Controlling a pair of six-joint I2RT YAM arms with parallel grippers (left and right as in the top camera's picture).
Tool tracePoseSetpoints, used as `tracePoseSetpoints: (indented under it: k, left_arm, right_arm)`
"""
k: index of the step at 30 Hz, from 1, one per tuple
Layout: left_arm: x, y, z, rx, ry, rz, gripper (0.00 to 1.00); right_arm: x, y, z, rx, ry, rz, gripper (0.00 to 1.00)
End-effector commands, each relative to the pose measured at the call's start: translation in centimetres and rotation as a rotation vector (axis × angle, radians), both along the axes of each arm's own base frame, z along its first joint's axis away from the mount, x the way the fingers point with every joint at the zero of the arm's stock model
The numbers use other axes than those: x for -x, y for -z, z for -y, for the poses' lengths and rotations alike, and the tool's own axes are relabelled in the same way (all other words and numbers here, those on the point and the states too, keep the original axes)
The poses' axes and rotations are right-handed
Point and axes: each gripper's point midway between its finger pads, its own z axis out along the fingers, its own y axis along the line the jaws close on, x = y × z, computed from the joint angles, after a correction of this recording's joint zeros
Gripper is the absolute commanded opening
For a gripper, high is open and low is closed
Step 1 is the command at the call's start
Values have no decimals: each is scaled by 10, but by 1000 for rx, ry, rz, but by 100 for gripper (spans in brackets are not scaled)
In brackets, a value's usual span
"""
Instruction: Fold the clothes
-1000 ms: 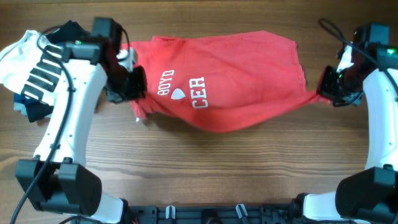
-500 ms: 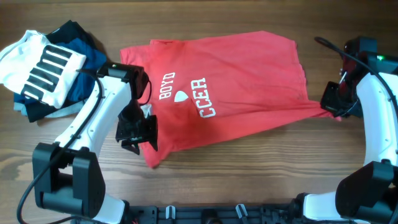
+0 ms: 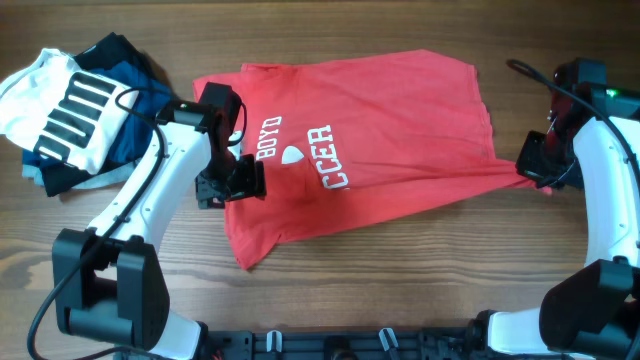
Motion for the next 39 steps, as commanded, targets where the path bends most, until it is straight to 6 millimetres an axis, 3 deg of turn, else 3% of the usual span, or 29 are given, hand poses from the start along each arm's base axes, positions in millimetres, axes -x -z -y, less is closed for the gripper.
tracePoseSetpoints:
  k: [1,10,20,25,30,33,35,39]
  left_arm:
    - [5,2,-14,-93,-79,-21,76]
    - [15,31,-18,-113,-118,-32,77]
    - [13,49,-18,-103,-119,1,72]
    - [11,52,-17,-95,-120,14,54]
    - [11,52,-16,-92,-120,13,45]
    - [12,52,-16,-92,-120,10,32]
    - [12,52,-16,-93,-120,9,27]
    - [13,52,-16,-94,-120,7,27]
  right_arm:
    - [1,-2,7,36,24,8,4]
    - [0,-2,7,34,24,10,4]
    - [0,-2,7,34,23,11,4]
    - [0,-2,7,34,23,12,4]
    - [0,-2,7,34,23,12,4]
    - [0,-2,7,34,23,12,4]
    - [0,-2,7,34,23,13,4]
    - [0,-2,7,34,22,12,4]
